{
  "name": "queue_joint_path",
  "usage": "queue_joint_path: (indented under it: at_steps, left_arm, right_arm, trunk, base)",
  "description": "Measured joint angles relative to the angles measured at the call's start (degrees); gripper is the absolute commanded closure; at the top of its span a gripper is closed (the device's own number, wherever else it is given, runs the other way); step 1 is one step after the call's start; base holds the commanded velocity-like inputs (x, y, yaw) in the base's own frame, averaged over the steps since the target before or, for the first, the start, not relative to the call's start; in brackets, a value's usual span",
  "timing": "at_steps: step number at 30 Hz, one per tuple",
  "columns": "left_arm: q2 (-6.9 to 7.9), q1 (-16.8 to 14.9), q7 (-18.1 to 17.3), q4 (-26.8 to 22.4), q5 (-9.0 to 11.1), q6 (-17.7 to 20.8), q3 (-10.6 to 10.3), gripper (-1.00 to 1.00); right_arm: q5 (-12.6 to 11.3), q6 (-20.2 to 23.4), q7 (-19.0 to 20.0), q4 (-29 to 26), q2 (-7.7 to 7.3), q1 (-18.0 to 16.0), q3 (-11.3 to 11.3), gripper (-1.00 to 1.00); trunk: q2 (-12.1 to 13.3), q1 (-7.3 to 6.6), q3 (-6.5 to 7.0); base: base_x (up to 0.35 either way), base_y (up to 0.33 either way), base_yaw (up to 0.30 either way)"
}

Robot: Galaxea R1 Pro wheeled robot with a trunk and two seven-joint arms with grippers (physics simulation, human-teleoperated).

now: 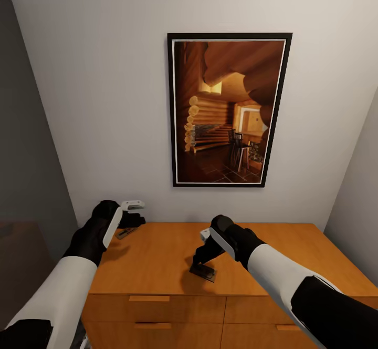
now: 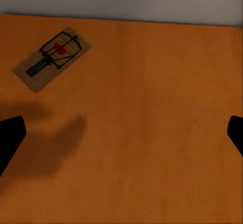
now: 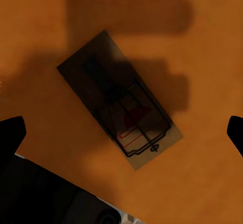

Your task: Take the four mousetraps from the cabinet in the bathroom and place them on the bathroom floor. Make sure all four end up on the same floor surface, and ensure that at least two of them are either under or directly next to the same bathroom sink.

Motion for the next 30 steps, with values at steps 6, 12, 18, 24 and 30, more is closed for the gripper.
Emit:
queue_joint_path:
  at_steps: [6, 12, 18, 24, 30]
  left_arm:
    - [-0.60, 0.0, 0.0, 0.4, -0.2, 0.0, -0.1, -1.00]
    - [-0.80, 0.0, 0.0, 1.0, -0.2, 0.0, -0.2, -1.00]
    - [-0.85, 0.0, 0.0, 1.1, -0.2, 0.0, -0.2, -1.00]
    - [-0.82, 0.0, 0.0, 1.2, -0.1, 0.1, -0.1, -1.00]
    - [-0.79, 0.0, 0.0, 1.2, 0.0, 0.1, -0.1, -1.00]
  right_arm:
    - [0.0, 0.0, 0.1, 0.0, 0.01, 0.0, 0.0, -1.00]
    - [0.0, 0.0, 0.2, 0.0, -0.12, 0.0, 0.1, -1.00]
    - [0.0, 0.0, 0.2, 0.0, -0.16, 0.0, 0.0, -1.00]
    - [0.0, 0.0, 0.3, -0.2, -0.13, 0.0, 0.0, -1.00]
    - [0.0, 0.0, 0.3, -1.6, -0.18, 0.0, 0.0, -1.00]
  trunk:
    - [0.0, 0.00, 0.00]
    - [-1.2, 0.65, -0.52]
    - [-3.6, 1.97, -1.60]
    - [-6.0, 3.29, -2.68]
    - [-8.4, 4.61, -3.76]
  base:
    - [0.000, 0.000, 0.000]
    - [0.000, 0.000, 0.000]
    - [0.000, 0.000, 0.000]
    - [0.000, 0.000, 0.000]
    - [0.000, 0.000, 0.000]
